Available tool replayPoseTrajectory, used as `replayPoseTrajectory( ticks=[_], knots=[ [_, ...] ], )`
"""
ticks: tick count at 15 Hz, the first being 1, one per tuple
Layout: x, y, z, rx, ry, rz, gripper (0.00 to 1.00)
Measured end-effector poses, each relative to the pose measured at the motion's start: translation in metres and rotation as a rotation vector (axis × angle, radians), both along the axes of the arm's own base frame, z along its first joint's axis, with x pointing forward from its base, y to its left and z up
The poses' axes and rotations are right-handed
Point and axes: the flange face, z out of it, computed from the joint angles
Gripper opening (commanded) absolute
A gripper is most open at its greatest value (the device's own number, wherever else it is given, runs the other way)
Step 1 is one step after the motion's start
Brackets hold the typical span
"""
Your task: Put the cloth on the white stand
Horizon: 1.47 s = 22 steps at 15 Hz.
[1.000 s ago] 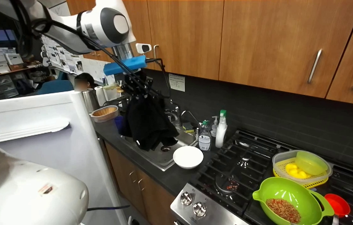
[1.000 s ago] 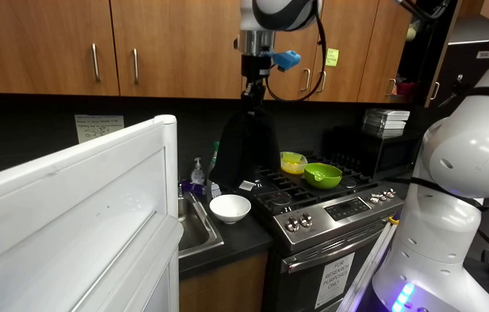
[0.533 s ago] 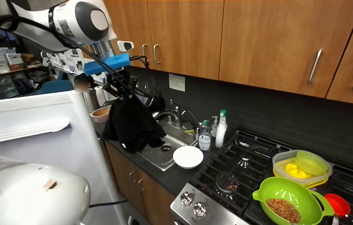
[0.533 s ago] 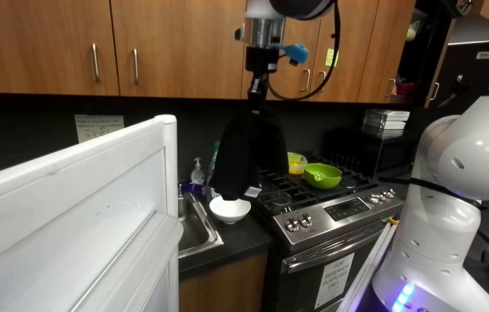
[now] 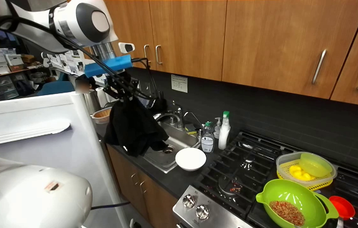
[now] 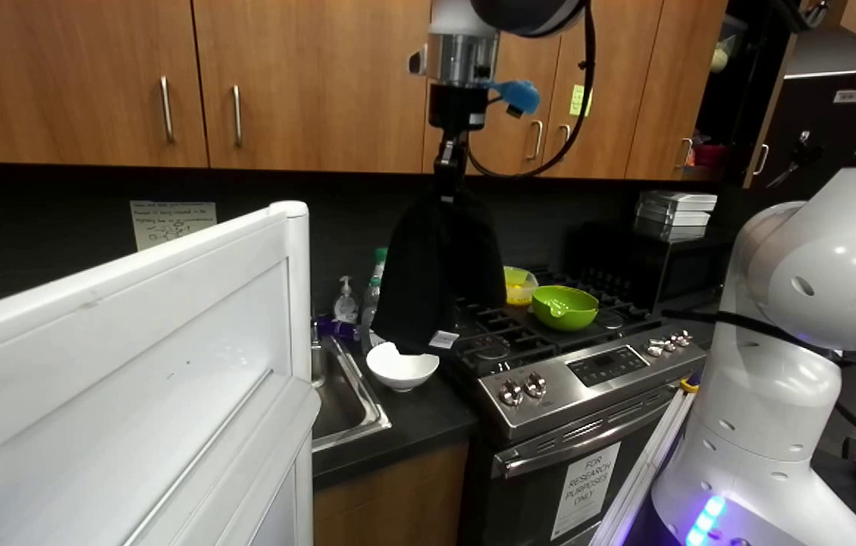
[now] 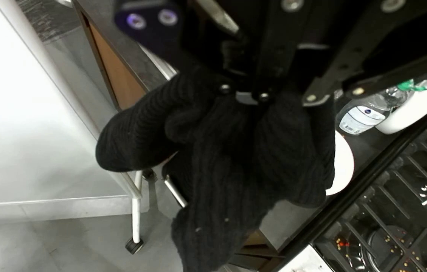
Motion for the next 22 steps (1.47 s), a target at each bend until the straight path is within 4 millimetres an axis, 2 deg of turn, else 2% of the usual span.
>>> replayPoseTrajectory(
  ticks=[2, 6, 10, 16, 20, 22],
  knots=[
    [-0.002, 0.016, 0.015, 0.015, -0.007, 0.059, 0.02],
    [-0.020, 0.058, 0.069, 0.013, -0.039, 0.211, 0.02],
    [-0.043, 0.083, 0.117, -0.003, -0.069, 0.329, 0.02],
    [-0.063, 0.110, 0.163, -0.015, -0.118, 0.468, 0.02],
    [-0.081, 0.141, 0.190, -0.027, -0.164, 0.569, 0.02],
    [-0.090, 0.159, 0.197, -0.034, -0.174, 0.614, 0.02]
  ],
)
